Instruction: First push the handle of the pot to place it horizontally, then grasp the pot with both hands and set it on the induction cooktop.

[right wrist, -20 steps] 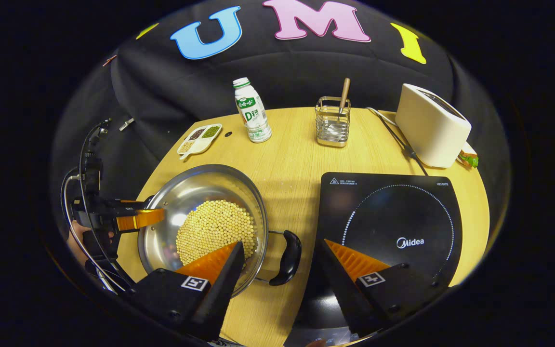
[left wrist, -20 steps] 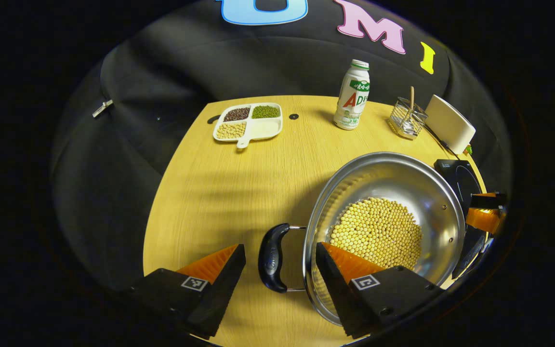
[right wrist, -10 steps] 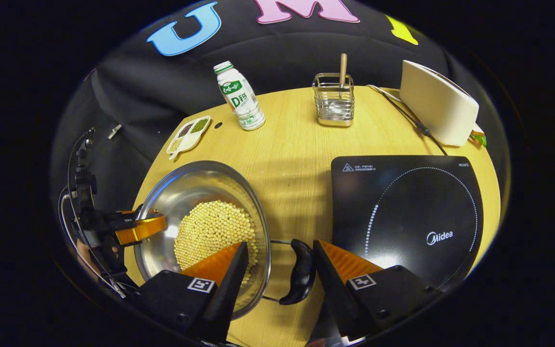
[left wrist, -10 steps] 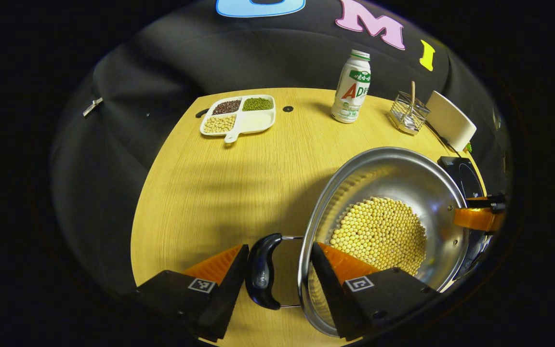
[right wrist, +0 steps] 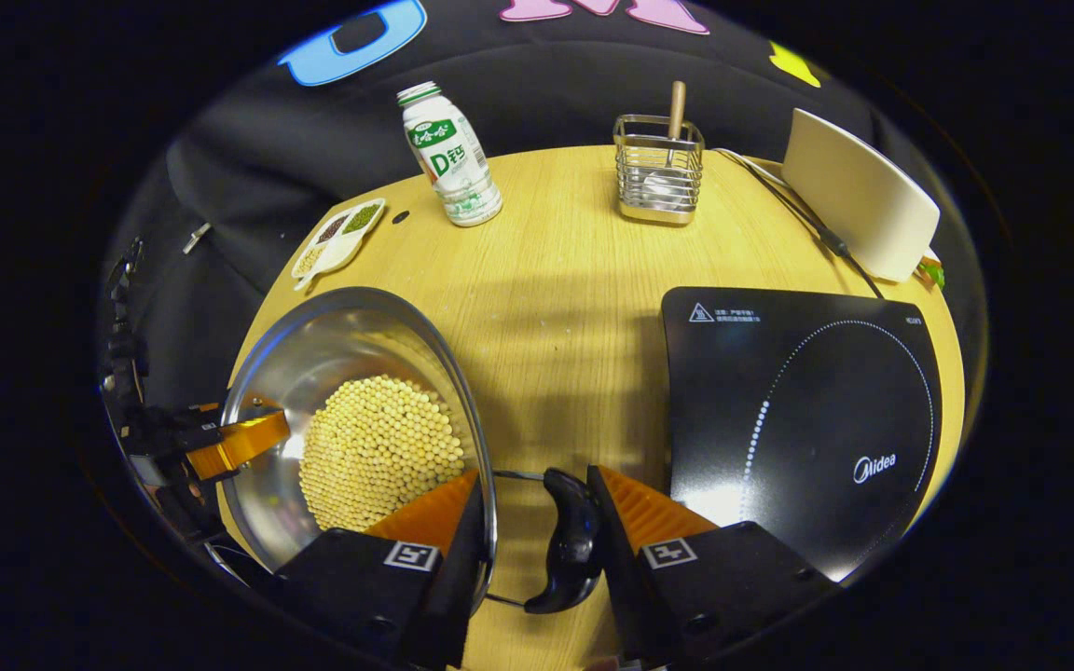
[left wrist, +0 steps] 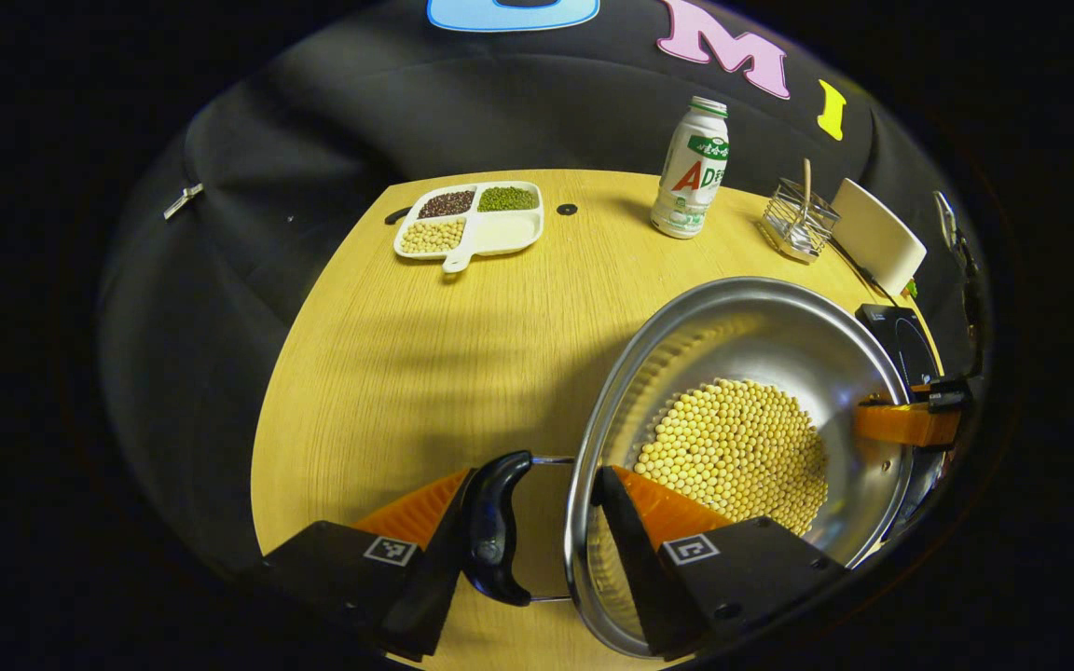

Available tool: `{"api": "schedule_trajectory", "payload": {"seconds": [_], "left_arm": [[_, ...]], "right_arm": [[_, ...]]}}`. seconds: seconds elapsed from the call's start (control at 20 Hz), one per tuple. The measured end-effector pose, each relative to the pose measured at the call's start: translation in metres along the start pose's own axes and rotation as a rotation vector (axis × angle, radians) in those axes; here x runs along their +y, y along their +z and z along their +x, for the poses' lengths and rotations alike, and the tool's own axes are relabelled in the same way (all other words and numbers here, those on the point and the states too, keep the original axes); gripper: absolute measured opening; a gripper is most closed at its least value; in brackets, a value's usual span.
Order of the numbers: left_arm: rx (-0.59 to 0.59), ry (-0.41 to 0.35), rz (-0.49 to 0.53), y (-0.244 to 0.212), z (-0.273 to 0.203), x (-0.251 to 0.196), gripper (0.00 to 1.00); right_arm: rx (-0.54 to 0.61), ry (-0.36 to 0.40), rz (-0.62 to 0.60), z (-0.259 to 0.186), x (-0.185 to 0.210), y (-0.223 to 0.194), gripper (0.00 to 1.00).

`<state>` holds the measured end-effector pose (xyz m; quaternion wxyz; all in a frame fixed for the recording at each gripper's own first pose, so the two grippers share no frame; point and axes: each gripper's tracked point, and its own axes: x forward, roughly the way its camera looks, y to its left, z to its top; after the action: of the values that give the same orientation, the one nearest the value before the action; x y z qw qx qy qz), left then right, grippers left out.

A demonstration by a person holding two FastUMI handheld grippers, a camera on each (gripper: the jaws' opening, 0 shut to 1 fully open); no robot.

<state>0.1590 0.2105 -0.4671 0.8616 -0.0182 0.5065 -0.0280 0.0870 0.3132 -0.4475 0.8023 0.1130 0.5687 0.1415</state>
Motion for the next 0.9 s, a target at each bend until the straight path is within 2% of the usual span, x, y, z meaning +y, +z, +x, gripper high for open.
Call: {"api": "schedule_trajectory", "payload": {"seconds": [0.1, 0.15, 0.2, 0.3, 0.5, 0.8, 0.85, 0.9], "left_arm": [[-0.001, 0.001, -0.004, 0.001, -0.002, 0.0, 0.79], [0.0, -0.002, -0.003, 0.001, -0.005, 0.0, 0.77], [-0.005, -0.011, -0.009, 0.001, -0.007, -0.002, 0.75], [-0.002, -0.025, -0.033, -0.004, -0.011, -0.003, 0.66], [-0.015, -0.049, -0.072, -0.01, -0.031, -0.011, 0.64], [-0.043, -0.029, -0.025, 0.007, -0.065, -0.031, 0.63], [-0.046, -0.031, -0.027, 0.01, -0.07, -0.036, 0.65], [-0.05, -0.032, -0.026, 0.011, -0.075, -0.042, 0.63]], "right_arm": [[0.006, 0.019, 0.007, 0.005, -0.001, 0.0, 0.6], [0.003, 0.021, 0.001, -0.001, 0.0, 0.001, 0.61], [0.0, 0.016, -0.012, 0.002, -0.002, 0.001, 0.55], [0.001, 0.012, -0.022, 0.003, -0.001, 0.001, 0.59], [-0.023, 0.021, -0.051, 0.0, -0.001, 0.007, 0.59], [-0.041, 0.044, -0.025, -0.021, -0.01, 0.019, 0.59], [-0.049, 0.044, -0.024, -0.03, -0.013, 0.019, 0.58], [-0.054, 0.042, -0.022, -0.037, -0.017, 0.019, 0.58]]}}
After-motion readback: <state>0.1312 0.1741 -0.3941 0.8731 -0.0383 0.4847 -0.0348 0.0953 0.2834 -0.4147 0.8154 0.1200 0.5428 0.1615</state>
